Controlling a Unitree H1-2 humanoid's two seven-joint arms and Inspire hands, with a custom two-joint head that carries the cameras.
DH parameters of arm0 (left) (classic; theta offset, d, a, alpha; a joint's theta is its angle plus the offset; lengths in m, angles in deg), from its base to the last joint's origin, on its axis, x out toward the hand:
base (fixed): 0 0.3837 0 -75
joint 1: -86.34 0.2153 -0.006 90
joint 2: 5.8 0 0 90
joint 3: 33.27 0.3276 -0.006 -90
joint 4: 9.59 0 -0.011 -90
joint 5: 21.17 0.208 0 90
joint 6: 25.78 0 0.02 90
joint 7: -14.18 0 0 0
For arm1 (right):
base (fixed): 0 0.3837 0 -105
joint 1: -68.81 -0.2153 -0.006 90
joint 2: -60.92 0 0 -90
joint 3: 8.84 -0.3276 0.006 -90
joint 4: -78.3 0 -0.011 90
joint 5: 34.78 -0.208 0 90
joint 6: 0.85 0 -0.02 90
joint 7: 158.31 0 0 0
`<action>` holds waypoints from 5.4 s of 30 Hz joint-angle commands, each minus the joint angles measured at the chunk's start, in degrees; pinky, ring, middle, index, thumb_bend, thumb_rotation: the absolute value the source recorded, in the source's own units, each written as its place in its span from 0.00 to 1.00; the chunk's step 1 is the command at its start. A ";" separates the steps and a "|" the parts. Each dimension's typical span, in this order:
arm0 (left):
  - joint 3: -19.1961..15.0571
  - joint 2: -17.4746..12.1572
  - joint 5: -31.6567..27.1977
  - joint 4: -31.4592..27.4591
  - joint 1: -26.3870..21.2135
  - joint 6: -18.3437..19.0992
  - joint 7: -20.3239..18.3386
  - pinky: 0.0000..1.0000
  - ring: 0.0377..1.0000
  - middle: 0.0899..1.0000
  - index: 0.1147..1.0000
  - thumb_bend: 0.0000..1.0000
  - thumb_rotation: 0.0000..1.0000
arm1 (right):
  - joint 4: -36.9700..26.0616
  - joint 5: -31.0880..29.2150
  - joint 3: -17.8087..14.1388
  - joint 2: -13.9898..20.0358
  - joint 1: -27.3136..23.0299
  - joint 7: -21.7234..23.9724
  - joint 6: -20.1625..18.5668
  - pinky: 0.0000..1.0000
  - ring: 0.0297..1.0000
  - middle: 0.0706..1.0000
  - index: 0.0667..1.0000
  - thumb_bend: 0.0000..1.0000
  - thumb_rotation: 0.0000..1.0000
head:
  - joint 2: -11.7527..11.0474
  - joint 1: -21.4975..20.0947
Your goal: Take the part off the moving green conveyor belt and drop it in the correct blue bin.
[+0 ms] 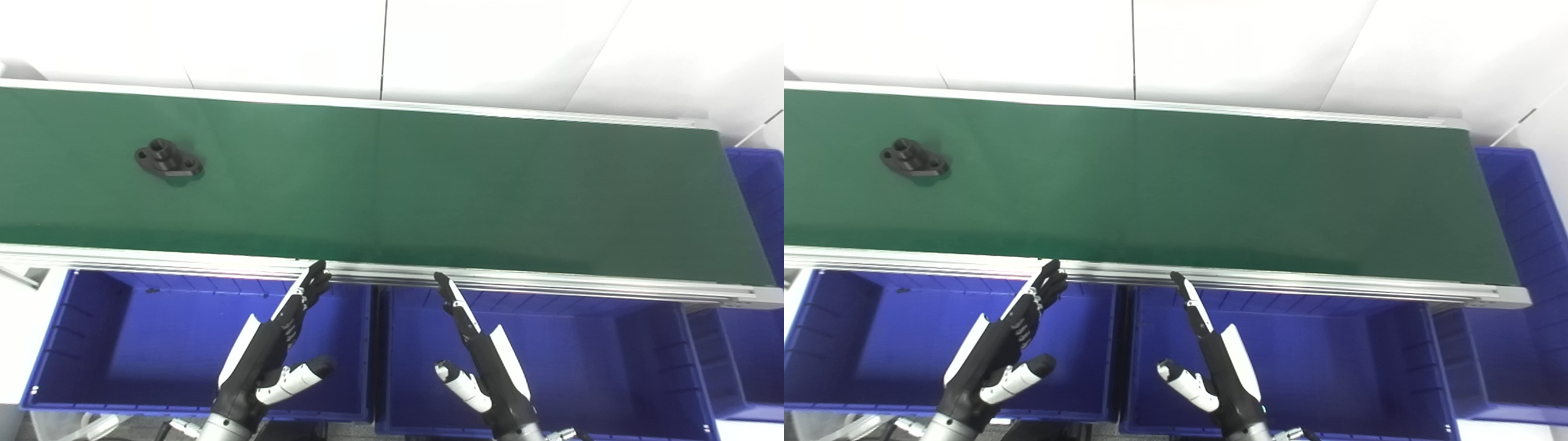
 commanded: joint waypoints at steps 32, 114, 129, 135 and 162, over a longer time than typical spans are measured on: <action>1.04 2.51 4.16 5.62 -1.96 -3.36 0.24 0.85 0.91 0.90 0.90 0.79 0.62 | 9.37 -4.25 -0.06 3.23 -3.35 -3.33 10.88 0.90 0.96 0.99 0.99 0.86 1.00 | -12.17 8.65; 0.78 2.04 3.10 9.20 -4.65 -4.07 -0.44 0.79 0.90 0.90 0.89 0.83 0.66 | -10.60 20.68 -12.95 2.02 -25.88 -0.06 -7.40 0.68 0.84 0.90 0.99 0.84 0.68 | -14.34 3.16; 0.65 1.84 3.25 10.54 -4.92 -5.95 -0.18 0.80 0.90 0.89 0.89 0.83 0.65 | -4.15 30.64 -10.52 2.77 -41.08 8.21 -17.87 0.63 0.80 0.85 0.95 0.83 0.63 | -14.61 2.53; 0.58 2.25 2.66 11.97 -4.93 -7.91 0.12 0.81 0.90 0.89 0.89 0.81 0.64 | 3.03 34.52 -7.82 2.69 -47.00 8.25 -20.01 0.62 0.78 0.84 0.92 0.86 0.64 | -14.82 2.45; 0.91 2.66 2.96 11.54 -4.71 -8.03 0.17 0.85 0.93 0.91 0.90 0.80 0.63 | 18.92 41.23 2.17 -0.20 -56.22 8.36 -29.65 0.54 0.70 0.78 0.88 0.91 0.63 | -14.56 2.76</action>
